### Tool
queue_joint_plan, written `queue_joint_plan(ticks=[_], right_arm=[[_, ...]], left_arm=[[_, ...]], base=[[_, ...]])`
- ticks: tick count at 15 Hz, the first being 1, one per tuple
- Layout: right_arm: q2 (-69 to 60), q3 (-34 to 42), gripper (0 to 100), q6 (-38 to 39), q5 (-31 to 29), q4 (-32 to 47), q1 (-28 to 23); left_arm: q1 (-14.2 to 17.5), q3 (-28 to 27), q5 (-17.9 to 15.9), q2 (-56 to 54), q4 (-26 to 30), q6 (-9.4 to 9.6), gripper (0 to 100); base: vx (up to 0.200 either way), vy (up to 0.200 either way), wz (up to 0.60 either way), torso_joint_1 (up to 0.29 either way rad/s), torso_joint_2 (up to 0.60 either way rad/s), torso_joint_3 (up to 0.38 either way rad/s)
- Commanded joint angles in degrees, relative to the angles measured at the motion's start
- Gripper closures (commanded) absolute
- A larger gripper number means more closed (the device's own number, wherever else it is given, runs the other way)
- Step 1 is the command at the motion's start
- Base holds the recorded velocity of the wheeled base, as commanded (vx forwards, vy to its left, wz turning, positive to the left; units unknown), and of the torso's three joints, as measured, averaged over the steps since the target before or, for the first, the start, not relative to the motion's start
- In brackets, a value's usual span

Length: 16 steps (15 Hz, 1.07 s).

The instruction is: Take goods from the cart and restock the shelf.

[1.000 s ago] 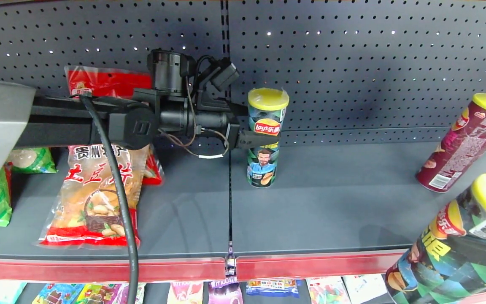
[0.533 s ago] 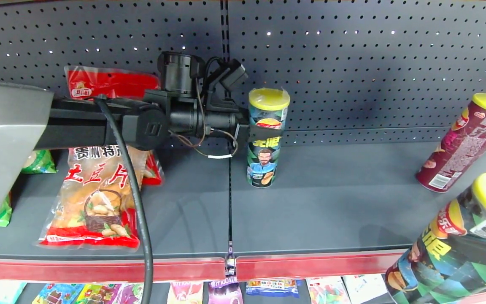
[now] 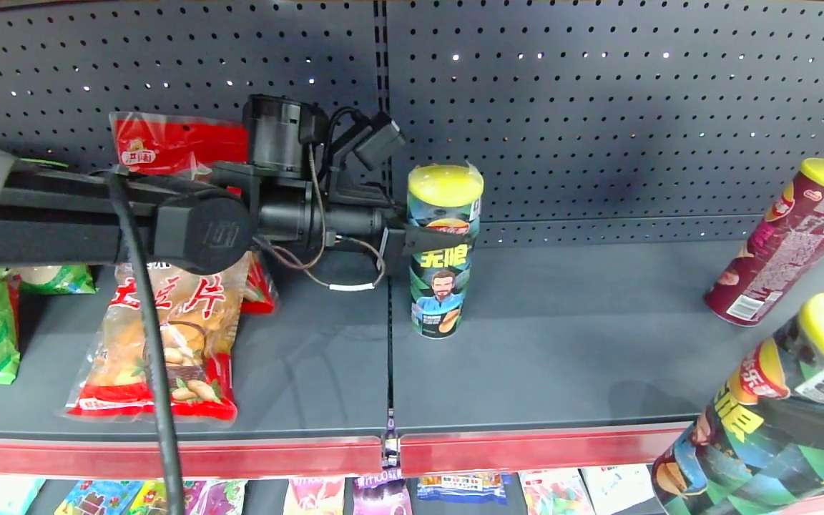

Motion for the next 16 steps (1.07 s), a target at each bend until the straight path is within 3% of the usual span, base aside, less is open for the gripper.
queue_joint_plan(ticks=[1, 4, 16], right_arm=[[0.15, 0.0, 100, 0.03, 0.06, -0.03, 0.01], [0.15, -0.08, 100, 0.03, 0.06, -0.03, 0.01], [-0.03, -0.35, 100, 0.03, 0.06, -0.03, 0.01]], left_arm=[[-1.04, 5.69, -0.01, -5.73, 0.31, -0.09, 100], [-2.8, 10.53, -0.01, -8.89, 0.31, -0.09, 100], [-5.26, 16.94, 0.34, -12.76, 0.23, -0.09, 100]], base=[[0.0, 0.0, 0.0, 0.0, 0.0, 0.0], [0.0, 0.0, 0.0, 0.0, 0.0, 0.0], [0.0, 0.0, 0.0, 0.0, 0.0, 0.0]])
